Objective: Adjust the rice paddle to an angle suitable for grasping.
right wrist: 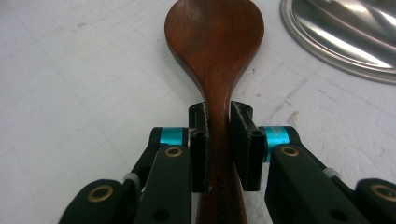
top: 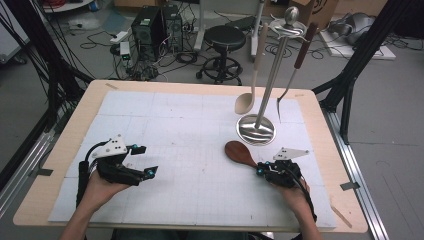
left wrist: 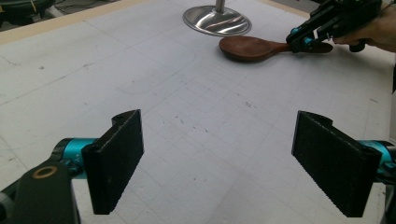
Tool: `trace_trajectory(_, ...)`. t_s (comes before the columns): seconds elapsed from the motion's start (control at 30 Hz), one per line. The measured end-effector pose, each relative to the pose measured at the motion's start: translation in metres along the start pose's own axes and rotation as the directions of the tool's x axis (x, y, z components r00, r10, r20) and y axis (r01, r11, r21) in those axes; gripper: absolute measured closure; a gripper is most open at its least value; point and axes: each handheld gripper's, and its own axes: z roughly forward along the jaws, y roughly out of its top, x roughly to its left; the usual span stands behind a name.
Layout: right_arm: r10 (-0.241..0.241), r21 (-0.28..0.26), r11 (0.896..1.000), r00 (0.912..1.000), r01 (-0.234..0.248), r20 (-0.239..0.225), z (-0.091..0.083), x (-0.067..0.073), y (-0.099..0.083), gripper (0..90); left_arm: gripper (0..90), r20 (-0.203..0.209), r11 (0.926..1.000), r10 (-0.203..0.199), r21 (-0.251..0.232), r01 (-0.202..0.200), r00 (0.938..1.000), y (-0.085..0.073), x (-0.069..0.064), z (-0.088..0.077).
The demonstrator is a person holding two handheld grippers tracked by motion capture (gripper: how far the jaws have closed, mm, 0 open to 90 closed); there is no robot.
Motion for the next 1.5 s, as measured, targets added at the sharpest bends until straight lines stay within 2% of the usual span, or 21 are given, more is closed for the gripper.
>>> trace_trajectory(0.03,0.004,-0.004,1.000,0.9999,-0.004,-0.015,0.000,0.000,0.001,78.6,17.5,0.002,1.0000,0.000,0.001,0.000,1.0000,0.000,0.000,0.000)
trace_trajectory(0.27,-0.033,-0.003,0.999,0.9984,0.033,-0.046,0.003,0.004,0.005,78.8,17.5,0.001,1.0000,0.003,0.003,-0.003,1.0000,0.000,0.000,0.000)
trace_trajectory(0.43,-0.057,-0.016,0.998,0.9945,0.056,-0.088,0.007,0.010,0.012,78.9,17.5,0.005,1.0000,0.006,0.006,-0.006,1.0000,0.000,0.000,0.001)
trace_trajectory(0.67,-0.105,-0.018,0.994,0.9803,0.104,-0.167,0.021,0.024,0.027,78.9,17.5,0.008,1.0000,0.005,0.005,-0.005,1.0000,0.000,0.000,0.001)
trace_trajectory(0.77,-0.126,-0.018,0.992,0.9690,0.125,-0.213,0.029,0.034,0.034,78.9,17.5,0.010,0.9999,0.007,0.008,-0.008,0.9999,0.000,0.000,0.001)
trace_trajectory(0.87,-0.154,-0.023,0.988,0.9515,0.153,-0.266,0.037,0.042,0.042,78.9,17.5,0.012,0.9999,0.008,0.012,-0.008,0.9999,0.000,0.000,0.001)
trace_trajectory(0.93,-0.166,-0.021,0.986,0.9445,0.167,-0.283,0.042,0.048,0.046,78.9,17.5,0.015,0.9999,0.008,0.014,-0.008,0.9999,0.000,0.001,0.001)
trace_trajectory(1.03,-0.187,-0.021,0.981,0.9288,0.190,-0.320,0.050,0.058,0.053,78.9,17.7,0.013,0.9999,0.005,0.013,-0.005,0.9999,-0.001,0.000,0.001)
trace_trajectory(1.23,-0.213,-0.031,0.975,0.8927,0.219,-0.397,0.067,0.075,0.062,78.9,18.6,0.024,0.9996,0.009,0.027,-0.010,0.9997,-0.002,-0.001,0.004)
trace_trajectory(1.43,-0.251,-0.031,0.963,0.8557,0.266,-0.452,0.084,0.093,0.070,78.9,18.5,0.035,0.9995,0.013,0.029,-0.014,0.9993,-0.003,-0.002,0.006)
trace_trajectory(1.5,-0.261,-0.030,0.960,0.8475,0.279,-0.462,0.088,0.096,0.072,78.9,18.5,0.036,0.9994,0.015,0.030,-0.016,0.9992,-0.003,-0.002,0.006)
